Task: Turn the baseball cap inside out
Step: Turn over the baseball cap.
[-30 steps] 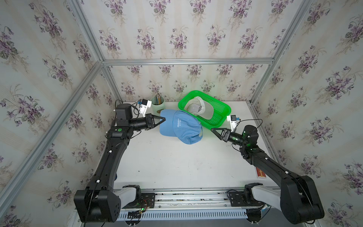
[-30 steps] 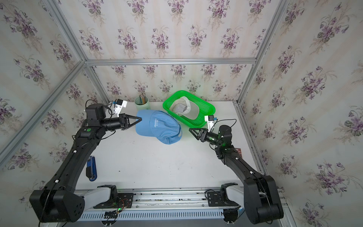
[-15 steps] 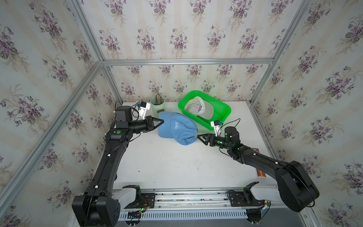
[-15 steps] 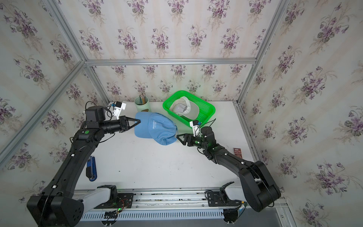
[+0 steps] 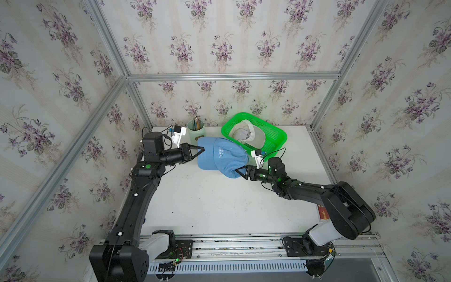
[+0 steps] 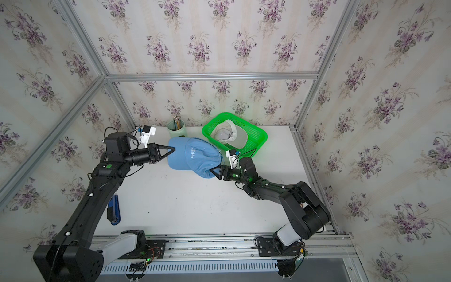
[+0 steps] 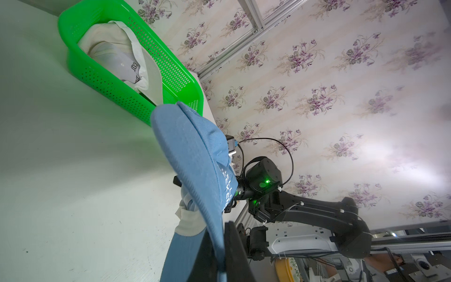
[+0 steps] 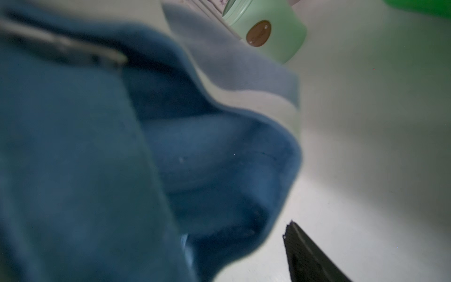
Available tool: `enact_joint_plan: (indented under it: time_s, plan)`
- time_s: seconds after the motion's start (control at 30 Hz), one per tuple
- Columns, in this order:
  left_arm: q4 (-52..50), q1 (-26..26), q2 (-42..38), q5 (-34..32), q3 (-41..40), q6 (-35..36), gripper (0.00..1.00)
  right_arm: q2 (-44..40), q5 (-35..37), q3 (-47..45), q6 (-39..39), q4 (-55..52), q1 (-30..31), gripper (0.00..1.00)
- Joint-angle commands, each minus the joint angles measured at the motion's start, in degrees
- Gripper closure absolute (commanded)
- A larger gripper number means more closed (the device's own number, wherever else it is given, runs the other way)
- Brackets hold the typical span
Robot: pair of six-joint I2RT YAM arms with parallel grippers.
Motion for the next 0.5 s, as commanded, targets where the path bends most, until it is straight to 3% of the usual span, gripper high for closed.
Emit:
enact_joint_plan:
  time_s: [0.0, 0.1, 0.27, 0.47]
  plan:
    - [10.25, 0.01, -0.52, 4.99, -1.88, -6.73, 1.0, 1.9, -1.61, 0.42, 3.15, 8.24, -0.04, 0.31]
    - [14.17, -0.03, -0.26, 7.42, -3.09, -10.34, 1.0, 1.32, -2.32, -0.54, 3.22, 12.83, -0.36, 0.36]
    - [10.32, 1.53, 0.32, 8.24, -2.84, -8.43, 1.0, -3.92, -3.96, -2.0, 0.29, 13.76, -1.0, 0.48]
    - [9.92, 2.28, 2.6, 8.35, -4.01, -8.36, 1.0, -8.99, -6.73, -5.34, -1.33, 18.89, -3.29, 0.71]
